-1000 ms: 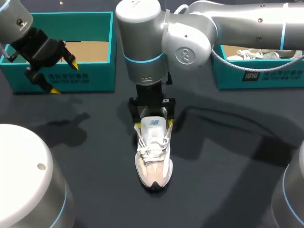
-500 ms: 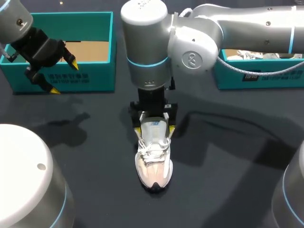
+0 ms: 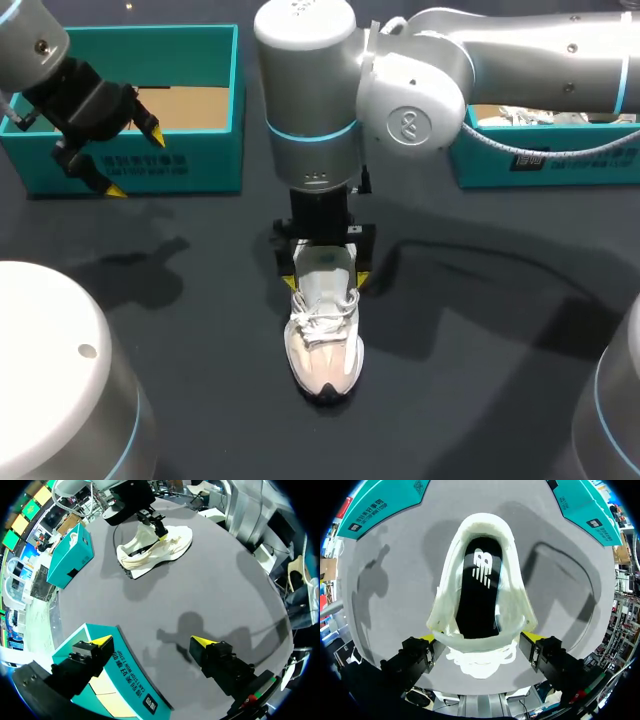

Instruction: Take the shoe out of the shoebox, open the shoe tongue, remove and reinsert the insole, then place the shoe into the shoebox

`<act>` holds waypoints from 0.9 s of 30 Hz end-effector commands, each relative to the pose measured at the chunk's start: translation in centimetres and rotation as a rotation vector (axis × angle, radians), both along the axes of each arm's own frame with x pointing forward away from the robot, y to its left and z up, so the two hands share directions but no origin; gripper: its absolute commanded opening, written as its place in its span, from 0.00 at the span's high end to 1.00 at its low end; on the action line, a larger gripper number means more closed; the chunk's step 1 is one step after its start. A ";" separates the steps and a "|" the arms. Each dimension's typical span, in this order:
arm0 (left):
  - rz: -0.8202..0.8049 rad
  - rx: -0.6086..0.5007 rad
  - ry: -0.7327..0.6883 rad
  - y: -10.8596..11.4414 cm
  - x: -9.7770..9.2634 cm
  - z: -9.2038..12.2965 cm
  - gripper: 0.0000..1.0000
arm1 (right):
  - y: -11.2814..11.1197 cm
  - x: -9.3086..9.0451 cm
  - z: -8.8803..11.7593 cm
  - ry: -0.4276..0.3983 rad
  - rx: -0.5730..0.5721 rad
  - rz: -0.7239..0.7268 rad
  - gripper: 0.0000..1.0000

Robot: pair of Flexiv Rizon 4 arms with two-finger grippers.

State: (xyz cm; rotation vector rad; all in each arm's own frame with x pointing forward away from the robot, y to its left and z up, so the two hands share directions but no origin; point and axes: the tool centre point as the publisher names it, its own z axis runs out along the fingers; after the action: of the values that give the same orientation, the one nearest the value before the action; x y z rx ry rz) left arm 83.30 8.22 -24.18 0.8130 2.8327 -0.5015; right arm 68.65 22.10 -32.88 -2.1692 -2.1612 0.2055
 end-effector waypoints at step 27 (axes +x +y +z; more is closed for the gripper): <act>0.000 0.002 -0.001 0.0 -0.1 0.1 0.00 | -0.4 -7.6 3.5 -0.054 0.033 -0.027 0.58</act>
State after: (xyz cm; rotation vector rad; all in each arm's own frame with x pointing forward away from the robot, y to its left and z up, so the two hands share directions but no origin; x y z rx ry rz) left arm 83.30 8.22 -24.18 0.8131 2.8327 -0.5015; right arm 61.17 21.98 -29.70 -2.1991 -2.1477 0.1198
